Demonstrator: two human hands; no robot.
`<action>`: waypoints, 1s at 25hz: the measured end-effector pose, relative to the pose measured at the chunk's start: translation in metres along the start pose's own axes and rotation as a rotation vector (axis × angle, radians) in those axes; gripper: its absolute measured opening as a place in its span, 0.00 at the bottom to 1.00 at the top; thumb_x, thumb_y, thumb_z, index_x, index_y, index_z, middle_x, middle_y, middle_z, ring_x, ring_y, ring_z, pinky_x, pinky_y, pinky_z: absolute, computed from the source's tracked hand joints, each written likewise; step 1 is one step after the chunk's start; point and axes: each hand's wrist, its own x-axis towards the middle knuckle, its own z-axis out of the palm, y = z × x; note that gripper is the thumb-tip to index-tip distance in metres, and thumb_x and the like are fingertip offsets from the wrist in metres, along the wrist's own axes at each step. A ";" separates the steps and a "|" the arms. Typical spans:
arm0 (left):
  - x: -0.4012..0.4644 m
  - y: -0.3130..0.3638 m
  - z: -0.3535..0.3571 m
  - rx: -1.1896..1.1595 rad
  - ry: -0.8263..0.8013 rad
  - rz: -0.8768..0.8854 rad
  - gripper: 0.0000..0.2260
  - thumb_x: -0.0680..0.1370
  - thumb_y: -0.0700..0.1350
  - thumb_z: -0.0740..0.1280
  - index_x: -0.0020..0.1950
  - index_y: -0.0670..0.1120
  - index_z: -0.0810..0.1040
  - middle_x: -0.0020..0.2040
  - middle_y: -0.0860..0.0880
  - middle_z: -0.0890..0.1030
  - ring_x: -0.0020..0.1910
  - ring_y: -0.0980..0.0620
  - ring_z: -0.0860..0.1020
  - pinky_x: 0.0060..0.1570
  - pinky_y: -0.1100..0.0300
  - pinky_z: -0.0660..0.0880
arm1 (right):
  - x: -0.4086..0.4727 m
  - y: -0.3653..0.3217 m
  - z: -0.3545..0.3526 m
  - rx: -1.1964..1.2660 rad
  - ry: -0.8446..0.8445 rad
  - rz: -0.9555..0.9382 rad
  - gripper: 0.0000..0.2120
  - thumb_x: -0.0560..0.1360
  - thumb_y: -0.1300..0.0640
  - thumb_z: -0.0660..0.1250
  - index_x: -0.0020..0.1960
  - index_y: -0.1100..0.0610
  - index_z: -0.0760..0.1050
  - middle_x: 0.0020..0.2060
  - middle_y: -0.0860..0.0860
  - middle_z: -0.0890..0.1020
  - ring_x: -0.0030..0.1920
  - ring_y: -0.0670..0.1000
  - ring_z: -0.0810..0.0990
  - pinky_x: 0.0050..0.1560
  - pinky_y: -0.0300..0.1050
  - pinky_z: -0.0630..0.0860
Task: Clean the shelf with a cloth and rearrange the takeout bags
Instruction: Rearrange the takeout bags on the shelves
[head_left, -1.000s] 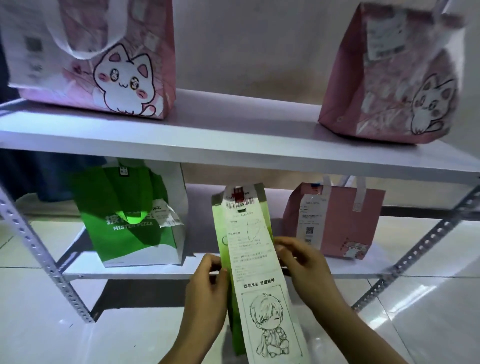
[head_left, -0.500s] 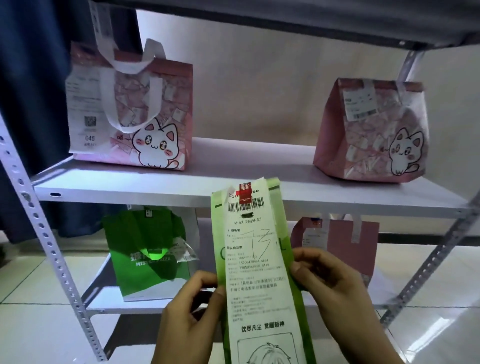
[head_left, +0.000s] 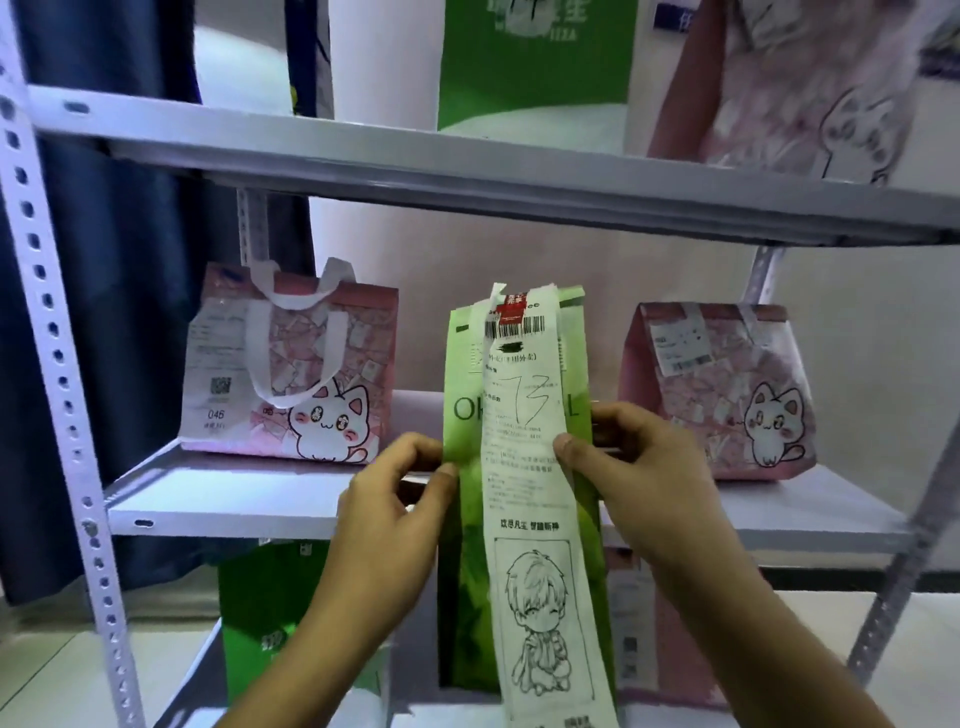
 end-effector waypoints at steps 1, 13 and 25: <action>0.013 0.005 0.001 0.004 0.002 0.013 0.07 0.80 0.43 0.67 0.46 0.55 0.81 0.43 0.55 0.84 0.42 0.55 0.82 0.39 0.53 0.81 | 0.014 -0.004 -0.001 0.006 0.022 0.012 0.07 0.76 0.62 0.73 0.48 0.50 0.83 0.42 0.45 0.88 0.42 0.45 0.87 0.37 0.37 0.82; 0.069 -0.009 0.054 -0.047 -0.110 -0.086 0.19 0.76 0.53 0.72 0.63 0.60 0.70 0.58 0.61 0.81 0.55 0.65 0.80 0.55 0.55 0.80 | 0.096 0.043 0.018 0.149 0.289 -0.056 0.11 0.79 0.64 0.69 0.53 0.48 0.82 0.46 0.48 0.87 0.47 0.48 0.87 0.44 0.43 0.84; 0.029 -0.050 0.080 0.064 0.149 -0.030 0.14 0.77 0.48 0.72 0.56 0.63 0.72 0.51 0.62 0.82 0.50 0.66 0.80 0.41 0.73 0.76 | 0.020 0.132 0.034 0.051 0.290 -0.153 0.11 0.85 0.55 0.55 0.62 0.49 0.74 0.51 0.47 0.83 0.52 0.47 0.83 0.48 0.41 0.80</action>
